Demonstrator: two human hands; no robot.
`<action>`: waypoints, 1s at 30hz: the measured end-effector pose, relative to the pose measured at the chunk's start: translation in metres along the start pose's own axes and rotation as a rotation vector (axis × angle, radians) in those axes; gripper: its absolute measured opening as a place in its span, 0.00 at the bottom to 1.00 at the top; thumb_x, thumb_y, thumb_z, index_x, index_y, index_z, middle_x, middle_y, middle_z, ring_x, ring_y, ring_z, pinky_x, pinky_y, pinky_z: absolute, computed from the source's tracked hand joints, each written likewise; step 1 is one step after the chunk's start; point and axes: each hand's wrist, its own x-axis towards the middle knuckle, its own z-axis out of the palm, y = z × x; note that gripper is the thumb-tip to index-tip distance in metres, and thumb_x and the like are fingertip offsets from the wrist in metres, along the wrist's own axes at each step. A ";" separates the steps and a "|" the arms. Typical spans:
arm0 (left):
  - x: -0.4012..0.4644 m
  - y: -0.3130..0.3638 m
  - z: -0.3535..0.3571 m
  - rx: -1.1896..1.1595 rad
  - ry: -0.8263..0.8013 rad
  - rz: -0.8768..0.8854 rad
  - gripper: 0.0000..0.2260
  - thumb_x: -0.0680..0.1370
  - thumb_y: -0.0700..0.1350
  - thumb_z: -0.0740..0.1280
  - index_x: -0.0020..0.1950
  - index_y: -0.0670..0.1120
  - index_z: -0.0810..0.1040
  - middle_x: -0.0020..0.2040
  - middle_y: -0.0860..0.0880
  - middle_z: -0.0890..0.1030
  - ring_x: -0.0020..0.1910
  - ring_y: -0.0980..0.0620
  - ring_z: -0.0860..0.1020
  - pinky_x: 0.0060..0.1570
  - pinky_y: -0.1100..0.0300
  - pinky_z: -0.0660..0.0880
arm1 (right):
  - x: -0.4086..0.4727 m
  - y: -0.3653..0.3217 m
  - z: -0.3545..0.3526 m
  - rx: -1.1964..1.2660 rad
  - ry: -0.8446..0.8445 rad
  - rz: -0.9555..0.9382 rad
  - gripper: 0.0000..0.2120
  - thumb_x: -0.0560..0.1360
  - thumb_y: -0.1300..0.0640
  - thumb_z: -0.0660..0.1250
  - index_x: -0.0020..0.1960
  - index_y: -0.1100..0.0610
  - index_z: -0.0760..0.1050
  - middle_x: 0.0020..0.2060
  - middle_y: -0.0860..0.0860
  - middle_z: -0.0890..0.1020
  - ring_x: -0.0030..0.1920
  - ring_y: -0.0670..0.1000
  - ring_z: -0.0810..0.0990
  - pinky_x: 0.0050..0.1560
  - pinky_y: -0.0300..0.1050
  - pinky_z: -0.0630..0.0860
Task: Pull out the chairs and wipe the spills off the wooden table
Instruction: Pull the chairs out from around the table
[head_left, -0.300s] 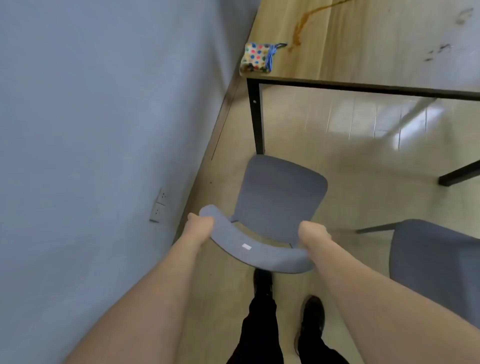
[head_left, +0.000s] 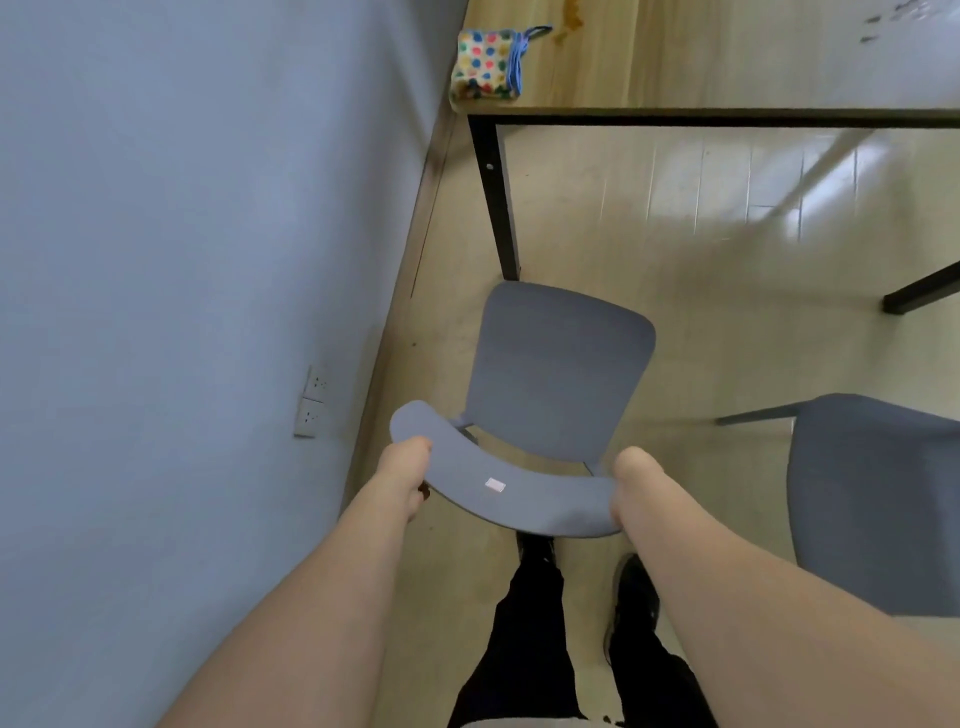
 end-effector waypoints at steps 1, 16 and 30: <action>0.000 0.000 0.002 -0.025 -0.010 -0.014 0.09 0.81 0.39 0.59 0.60 0.41 0.72 0.49 0.42 0.81 0.47 0.45 0.80 0.49 0.52 0.77 | -0.005 0.000 -0.002 0.087 -0.030 0.012 0.22 0.80 0.58 0.55 0.72 0.64 0.62 0.68 0.55 0.71 0.67 0.60 0.70 0.67 0.53 0.68; -0.009 0.009 0.003 -0.061 -0.034 -0.041 0.10 0.80 0.36 0.58 0.61 0.41 0.70 0.49 0.41 0.82 0.47 0.44 0.82 0.50 0.48 0.79 | -0.021 0.000 -0.013 0.067 0.001 0.068 0.16 0.80 0.62 0.56 0.66 0.64 0.70 0.64 0.58 0.75 0.62 0.60 0.75 0.65 0.55 0.71; -0.026 0.081 0.026 -0.246 -0.316 0.040 0.13 0.82 0.36 0.60 0.65 0.34 0.69 0.52 0.36 0.79 0.49 0.41 0.80 0.42 0.48 0.79 | -0.014 -0.042 -0.010 0.405 -0.242 -0.026 0.20 0.76 0.70 0.57 0.67 0.62 0.67 0.58 0.63 0.75 0.52 0.65 0.78 0.34 0.62 0.75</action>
